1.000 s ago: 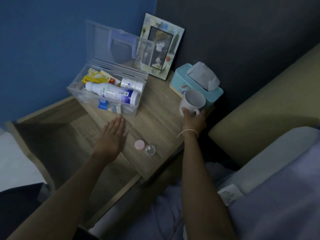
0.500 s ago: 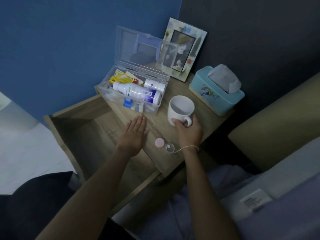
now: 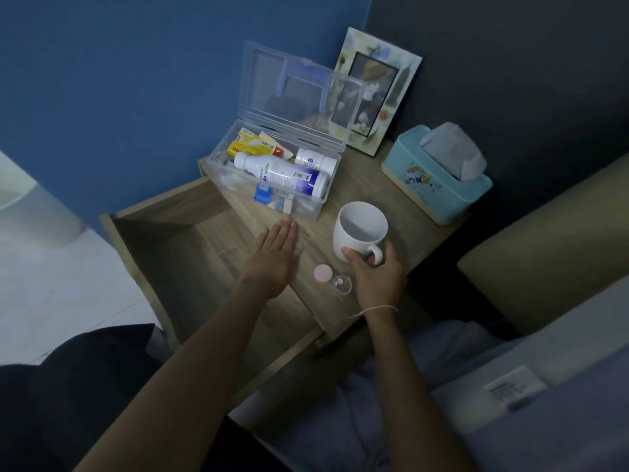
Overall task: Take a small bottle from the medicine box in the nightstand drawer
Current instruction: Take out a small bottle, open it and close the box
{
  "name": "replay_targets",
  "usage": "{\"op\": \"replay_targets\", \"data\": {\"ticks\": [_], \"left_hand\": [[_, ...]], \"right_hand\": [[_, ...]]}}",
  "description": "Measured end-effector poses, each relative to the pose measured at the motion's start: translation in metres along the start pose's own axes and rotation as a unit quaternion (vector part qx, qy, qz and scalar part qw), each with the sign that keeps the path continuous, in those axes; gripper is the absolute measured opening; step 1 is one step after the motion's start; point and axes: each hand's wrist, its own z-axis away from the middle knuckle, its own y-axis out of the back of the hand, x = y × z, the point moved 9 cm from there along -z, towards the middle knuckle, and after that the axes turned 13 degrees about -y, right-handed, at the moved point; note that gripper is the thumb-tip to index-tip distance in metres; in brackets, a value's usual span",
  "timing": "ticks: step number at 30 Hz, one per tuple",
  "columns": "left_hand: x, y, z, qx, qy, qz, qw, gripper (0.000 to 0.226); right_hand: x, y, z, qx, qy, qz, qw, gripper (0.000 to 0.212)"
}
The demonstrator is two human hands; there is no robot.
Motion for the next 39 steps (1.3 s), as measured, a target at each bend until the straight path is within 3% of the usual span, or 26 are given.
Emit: {"op": "replay_targets", "data": {"ticks": [8,15,19,23,28,32,35,39], "left_hand": [[0.0,0.0,0.0,0.006,0.005,-0.007,1.0,0.056],[0.001,0.004,0.0,-0.001,0.002,0.025,1.0,0.057],[-0.002,0.042,0.008,0.139,-0.004,0.073,0.988,0.056],[-0.007,0.096,0.01,0.271,-0.037,-0.005,0.962,0.054],[-0.042,0.114,-0.01,0.219,0.03,-0.051,0.974,0.061],[-0.062,0.109,-0.011,0.197,0.059,-0.065,0.977,0.06],[-0.067,0.104,-0.009,0.198,0.053,-0.054,0.977,0.06],[-0.065,0.107,-0.007,0.2,0.039,-0.037,0.978,0.062]], "right_hand": [[0.007,-0.003,0.003,0.014,0.011,0.011,1.0,0.068],[-0.004,0.0,0.012,0.048,0.043,0.072,0.995,0.092],[-0.059,-0.003,0.016,0.049,0.157,0.06,0.985,0.086],[-0.126,-0.027,-0.012,0.029,0.221,0.059,0.973,0.083],[-0.188,-0.087,-0.073,-0.007,0.291,0.195,0.937,0.079],[-0.202,-0.117,-0.123,-0.04,0.268,0.278,0.922,0.081],[-0.208,-0.121,-0.14,-0.069,0.228,0.238,0.941,0.079],[-0.225,-0.101,-0.129,0.0,0.264,0.146,0.953,0.053]]}}
